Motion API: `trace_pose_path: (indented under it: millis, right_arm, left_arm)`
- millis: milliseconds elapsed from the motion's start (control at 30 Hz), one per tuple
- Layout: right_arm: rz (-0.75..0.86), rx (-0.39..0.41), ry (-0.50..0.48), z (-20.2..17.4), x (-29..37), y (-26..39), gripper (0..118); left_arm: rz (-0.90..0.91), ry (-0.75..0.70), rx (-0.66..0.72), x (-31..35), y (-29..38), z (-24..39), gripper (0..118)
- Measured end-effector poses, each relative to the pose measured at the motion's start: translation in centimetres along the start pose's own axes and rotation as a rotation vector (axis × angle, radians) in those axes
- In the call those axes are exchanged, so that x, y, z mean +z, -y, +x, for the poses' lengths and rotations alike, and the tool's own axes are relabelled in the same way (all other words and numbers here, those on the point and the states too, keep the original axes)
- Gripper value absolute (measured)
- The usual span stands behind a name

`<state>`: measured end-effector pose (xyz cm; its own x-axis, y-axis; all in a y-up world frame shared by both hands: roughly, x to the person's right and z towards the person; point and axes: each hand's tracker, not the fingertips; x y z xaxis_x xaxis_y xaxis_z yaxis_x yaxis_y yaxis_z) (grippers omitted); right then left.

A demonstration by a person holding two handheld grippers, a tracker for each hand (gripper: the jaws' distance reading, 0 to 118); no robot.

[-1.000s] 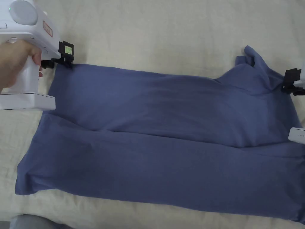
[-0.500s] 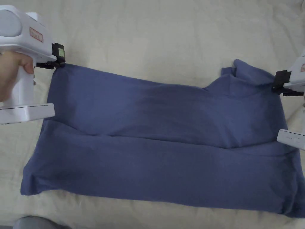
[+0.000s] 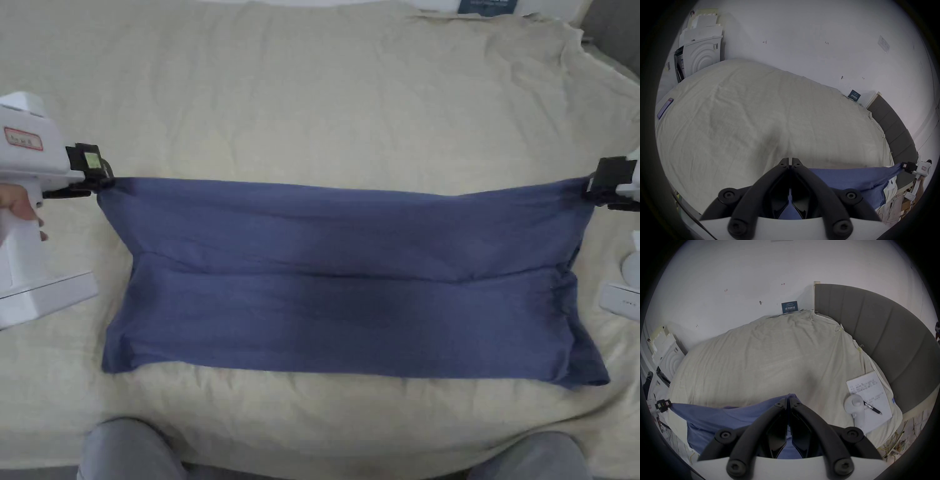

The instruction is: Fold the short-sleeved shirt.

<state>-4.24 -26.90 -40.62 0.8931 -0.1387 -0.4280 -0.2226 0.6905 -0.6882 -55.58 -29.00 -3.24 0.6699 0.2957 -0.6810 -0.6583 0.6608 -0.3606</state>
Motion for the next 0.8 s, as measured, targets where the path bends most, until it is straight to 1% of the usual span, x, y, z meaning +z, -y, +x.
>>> trace_pose_path:
  millis: [167,267,367,433,533,633,700,800]
  right_arm:
    - [0.0,-0.025,-0.017,2.4,2.6,3.6,1]
    - [-0.005,-0.03,-0.009,3.7,3.5,5.7,1]
    - [-0.032,-0.053,-0.008,4.8,3.9,7.8,1]
    - [-0.061,-0.063,-0.004,5.4,3.5,9.5,1]
    - [-0.123,-0.052,0.018,5.9,2.4,11.9,1]
    - [-0.179,-0.042,0.042,6.2,1.2,14.1,1]
    - [-0.207,-0.044,0.054,6.2,0.3,15.2,1]
    - [-0.228,-0.048,0.067,6.2,-0.3,16.4,1]
  left_arm:
    - [-0.001,0.005,0.014,1.7,3.0,-1.3,0]
    - [-0.004,0.015,0.029,1.9,4.7,-2.2,0]
    - [-0.023,0.004,0.022,1.8,6.6,-2.7,0]
    - [-0.045,-0.008,0.025,1.4,8.2,-3.3,0]
    - [-0.099,-0.04,0.043,0.8,10.4,-4.0,0]
    - [-0.136,-0.073,0.032,0.2,12.5,-4.3,0]
    - [-0.179,-0.112,-0.015,-0.5,13.6,-4.4,0]
    - [-0.195,-0.122,-0.006,-0.7,14.8,-4.5,0]
